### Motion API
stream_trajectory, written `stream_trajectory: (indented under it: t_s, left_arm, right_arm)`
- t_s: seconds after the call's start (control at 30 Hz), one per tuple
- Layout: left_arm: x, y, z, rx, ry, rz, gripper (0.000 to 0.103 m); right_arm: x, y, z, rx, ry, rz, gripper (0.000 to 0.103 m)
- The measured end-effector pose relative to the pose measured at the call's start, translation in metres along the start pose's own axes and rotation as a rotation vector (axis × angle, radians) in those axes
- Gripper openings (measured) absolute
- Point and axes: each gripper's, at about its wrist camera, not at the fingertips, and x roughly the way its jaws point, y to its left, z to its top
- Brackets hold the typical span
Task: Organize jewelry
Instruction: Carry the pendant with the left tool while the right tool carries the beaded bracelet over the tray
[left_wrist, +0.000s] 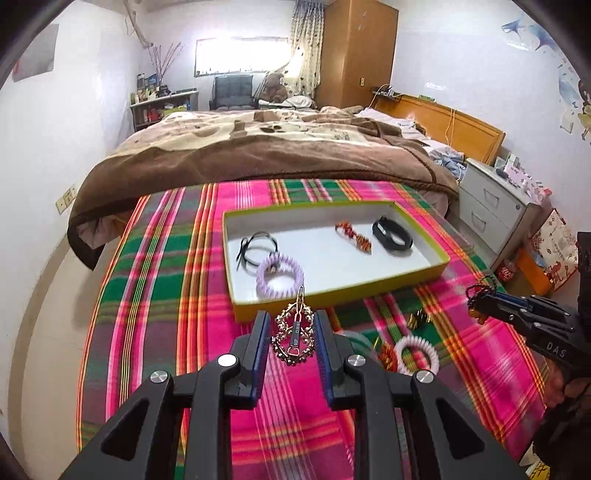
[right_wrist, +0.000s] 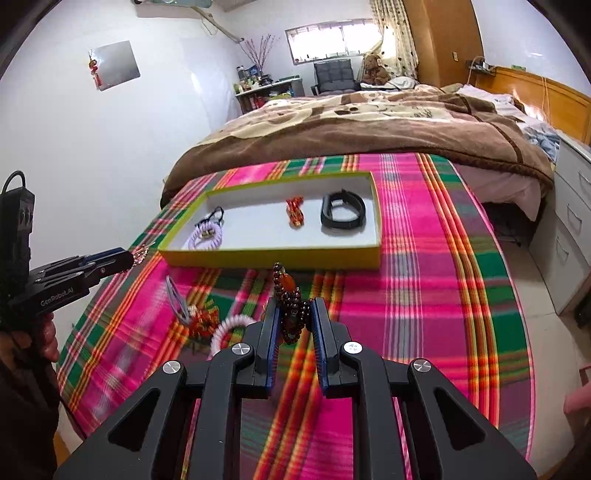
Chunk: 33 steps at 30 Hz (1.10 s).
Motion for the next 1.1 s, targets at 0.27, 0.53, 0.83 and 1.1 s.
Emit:
stream_trajectory:
  t_s: [0.27,0.53,0.83,1.1]
  left_arm:
    - [0.027,0.002,0.03,-0.035,0.002,-0.038,0.024]
    - [0.062,0.002,0.062,-0.056,0.003,-0.066,0.024]
    - [0.113,-0.003,0.086,-0.049,0.046,-0.084,0.024]
    - [0.146,-0.001,0.086,-0.07,0.1,-0.068,0.024]
  right_arm:
    - [0.021,-0.002,0.03,0.001,-0.001,-0.002,0.017]
    - [0.059,-0.008,0.061,-0.007,0.028,-0.023,0.017]
    - [0.099,-0.015,0.068,-0.013,0.086,-0.013,0.017]
    - [0.115,-0.021,0.065,-0.022,0.125,-0.025,0.017]
